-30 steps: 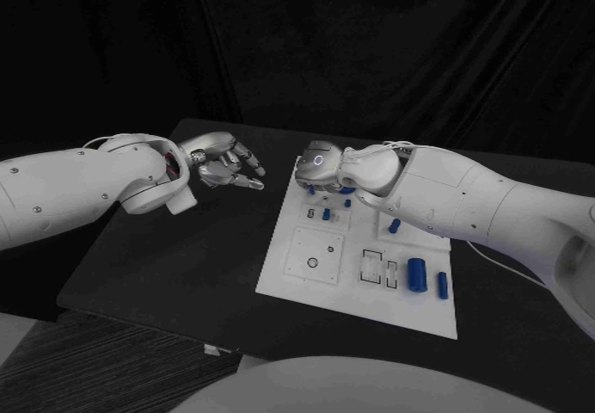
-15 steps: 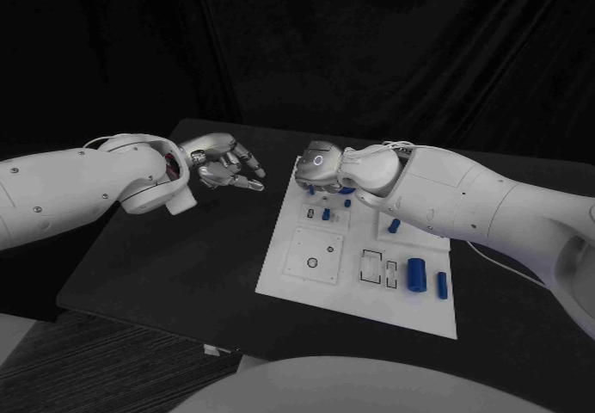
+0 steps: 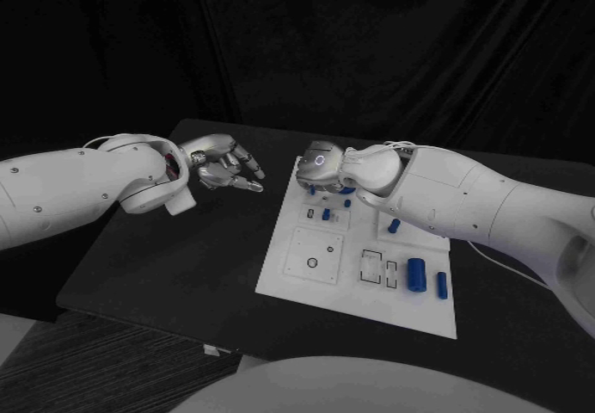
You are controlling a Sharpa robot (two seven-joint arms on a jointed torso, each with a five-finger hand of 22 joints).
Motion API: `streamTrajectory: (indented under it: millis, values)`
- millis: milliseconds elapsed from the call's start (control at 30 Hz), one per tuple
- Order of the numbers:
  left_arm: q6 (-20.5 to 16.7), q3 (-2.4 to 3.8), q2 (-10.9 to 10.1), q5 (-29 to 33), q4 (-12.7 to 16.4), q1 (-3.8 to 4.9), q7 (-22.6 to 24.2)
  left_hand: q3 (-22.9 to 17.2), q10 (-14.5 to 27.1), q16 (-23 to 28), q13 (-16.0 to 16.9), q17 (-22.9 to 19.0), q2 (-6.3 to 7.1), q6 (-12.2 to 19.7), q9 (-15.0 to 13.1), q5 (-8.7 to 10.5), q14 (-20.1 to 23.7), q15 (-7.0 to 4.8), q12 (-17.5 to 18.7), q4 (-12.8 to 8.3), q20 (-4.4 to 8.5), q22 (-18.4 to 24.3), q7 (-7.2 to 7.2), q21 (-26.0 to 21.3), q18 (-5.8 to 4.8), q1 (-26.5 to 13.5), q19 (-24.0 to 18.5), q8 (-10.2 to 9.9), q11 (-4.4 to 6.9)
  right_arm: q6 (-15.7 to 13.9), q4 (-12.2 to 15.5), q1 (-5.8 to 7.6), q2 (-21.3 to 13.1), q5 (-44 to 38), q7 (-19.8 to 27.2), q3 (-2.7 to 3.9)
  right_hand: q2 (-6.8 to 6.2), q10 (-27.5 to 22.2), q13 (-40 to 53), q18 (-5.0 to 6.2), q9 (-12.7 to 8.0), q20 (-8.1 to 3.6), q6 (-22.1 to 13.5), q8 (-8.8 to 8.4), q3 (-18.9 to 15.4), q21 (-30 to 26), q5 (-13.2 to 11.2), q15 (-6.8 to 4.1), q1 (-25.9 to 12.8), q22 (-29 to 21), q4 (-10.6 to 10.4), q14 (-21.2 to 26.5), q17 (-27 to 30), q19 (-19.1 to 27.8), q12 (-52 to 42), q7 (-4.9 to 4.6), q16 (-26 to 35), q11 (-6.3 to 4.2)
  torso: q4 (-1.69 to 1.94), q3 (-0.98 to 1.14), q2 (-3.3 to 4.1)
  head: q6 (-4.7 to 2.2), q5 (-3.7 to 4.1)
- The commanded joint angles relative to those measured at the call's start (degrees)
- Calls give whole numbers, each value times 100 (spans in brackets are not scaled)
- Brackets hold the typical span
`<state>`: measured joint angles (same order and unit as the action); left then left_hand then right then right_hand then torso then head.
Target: Assemble the parts on the task board
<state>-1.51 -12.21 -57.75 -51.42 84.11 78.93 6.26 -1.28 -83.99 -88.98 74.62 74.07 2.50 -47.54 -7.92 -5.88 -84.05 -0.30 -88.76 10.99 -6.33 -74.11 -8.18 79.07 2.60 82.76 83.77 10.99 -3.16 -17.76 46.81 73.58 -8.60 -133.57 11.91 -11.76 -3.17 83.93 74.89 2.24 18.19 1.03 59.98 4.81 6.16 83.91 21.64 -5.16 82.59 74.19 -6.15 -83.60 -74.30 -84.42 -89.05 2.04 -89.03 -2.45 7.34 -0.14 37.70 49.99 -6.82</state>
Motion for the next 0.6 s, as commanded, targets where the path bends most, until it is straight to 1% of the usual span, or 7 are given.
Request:
streamTrajectory:
  millis: [33, 167, 367, 467, 600]
  values:
    - [98, 4, 10, -1, -2, 11, 11, 122, -601, -102, 1538, 1593, -112, -58, 69, -121, -595, -3, -124, 62, 34, -1239, 12, -55, 5, -17, 51, 85, -5, -92, 16, -15, -11, -67, -139, 4, -9, 607, 1511, -100, 78, 31, -25, -83, 36, 112, -27, 7, -191, 1415, 30, -640, -1570, -257, -95, 18, -97, 4, 1, -2, -1, 1, 2]
    - [122, 4, 15, -1, -12, 10, -2, 123, -601, -102, 1538, 1593, -112, -63, 70, -125, -595, -4, -124, 61, 35, -1240, 13, -52, 4, -14, 53, 87, -4, -87, 17, -16, -20, -67, -144, 3, -9, 607, 1511, -100, 78, 31, -25, -83, 36, 112, -27, 7, -191, 1415, 30, -640, -1570, -257, -95, 18, -97, 4, -1, -2, -3, 1, 3]
    - [149, 4, 31, -1, -21, 10, -19, 123, -601, -102, 1538, 1593, -112, -63, 70, -125, -595, -4, -124, 61, 35, -1240, 13, -52, 4, -14, 53, 87, -4, -99, 21, -16, -26, -67, -147, 3, -13, 607, 1511, -100, 76, 31, -49, -93, 38, 114, -42, 7, -195, 1415, 38, -640, -1570, -257, -95, 27, -97, 5, -7, 3, -3, 1, 2]
    - [160, 4, 37, -1, -26, 10, -27, 124, -601, -102, 1538, 1593, -112, -69, 73, -132, -595, -5, -124, 59, 36, -1239, 15, -55, 5, -7, 52, 88, -2, -106, 23, -17, -26, -67, -146, 3, -21, 607, 1511, -99, 58, 31, -144, -123, 45, 111, -71, 7, -209, 1414, 51, -640, -1570, -256, -95, 54, -97, 6, -7, 5, -2, 1, 2]
    - [168, 4, 37, -1, -28, 10, -38, 124, -601, -102, 1538, 1593, -112, -69, 73, -132, -595, -5, -124, 59, 36, -1239, 15, -55, 5, -7, 52, 88, -2, -114, 26, -17, -27, -67, -141, 3, -36, 607, 1511, -99, -14, 33, -408, -136, 69, 110, -161, 9, -242, 1413, 73, -640, -1570, -254, -95, 118, -97, 8, -3, 2, -2, 1, 2]
